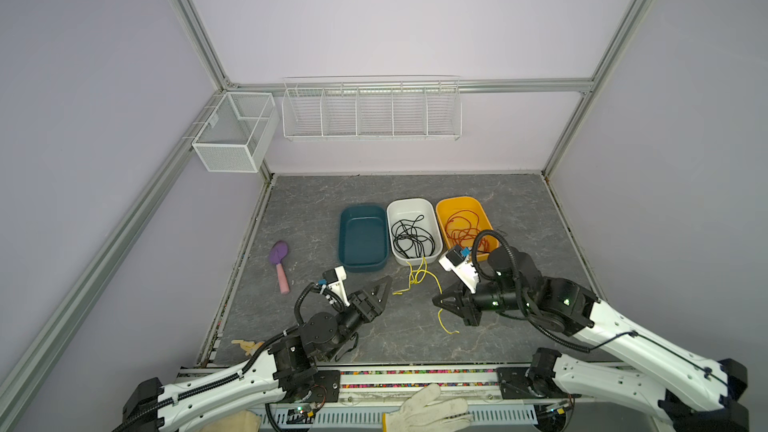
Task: Untangle the cables
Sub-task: 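Hold the yellow wire up with the right gripper while the left gripper opens toward it, then close the left gripper on the yellow wire loop beside the right gripper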
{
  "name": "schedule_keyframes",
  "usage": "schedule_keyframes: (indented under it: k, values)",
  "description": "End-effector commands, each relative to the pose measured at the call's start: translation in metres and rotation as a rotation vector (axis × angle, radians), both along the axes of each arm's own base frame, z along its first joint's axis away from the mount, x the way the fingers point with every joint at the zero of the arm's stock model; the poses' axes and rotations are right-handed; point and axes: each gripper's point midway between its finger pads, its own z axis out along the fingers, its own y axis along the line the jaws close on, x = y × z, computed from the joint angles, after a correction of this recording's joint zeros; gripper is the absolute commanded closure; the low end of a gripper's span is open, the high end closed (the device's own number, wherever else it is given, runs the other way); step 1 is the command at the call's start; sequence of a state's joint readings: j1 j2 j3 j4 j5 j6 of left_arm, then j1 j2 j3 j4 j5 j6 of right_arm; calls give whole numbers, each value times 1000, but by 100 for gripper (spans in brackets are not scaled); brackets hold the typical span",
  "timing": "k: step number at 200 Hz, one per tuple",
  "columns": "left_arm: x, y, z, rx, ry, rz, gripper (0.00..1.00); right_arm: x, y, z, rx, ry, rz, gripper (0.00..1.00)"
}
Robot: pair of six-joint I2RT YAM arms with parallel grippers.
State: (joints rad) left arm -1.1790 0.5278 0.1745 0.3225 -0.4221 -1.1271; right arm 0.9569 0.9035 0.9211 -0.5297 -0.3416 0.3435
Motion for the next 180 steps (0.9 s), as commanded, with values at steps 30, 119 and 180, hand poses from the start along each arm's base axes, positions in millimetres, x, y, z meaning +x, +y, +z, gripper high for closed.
schedule_keyframes:
  k: [30, 119, 180]
  values:
    - [-3, -10, 10, -133, 36, -37, 12, 2, 3, 5, 42, -18, -1, 93]
    - [-14, -21, 20, -192, 24, -110, 46, 7, 9, 4, 55, -27, -8, 93]
    - [-13, -10, 15, -170, 19, -78, 92, 7, 12, 6, 66, -18, -4, 93]
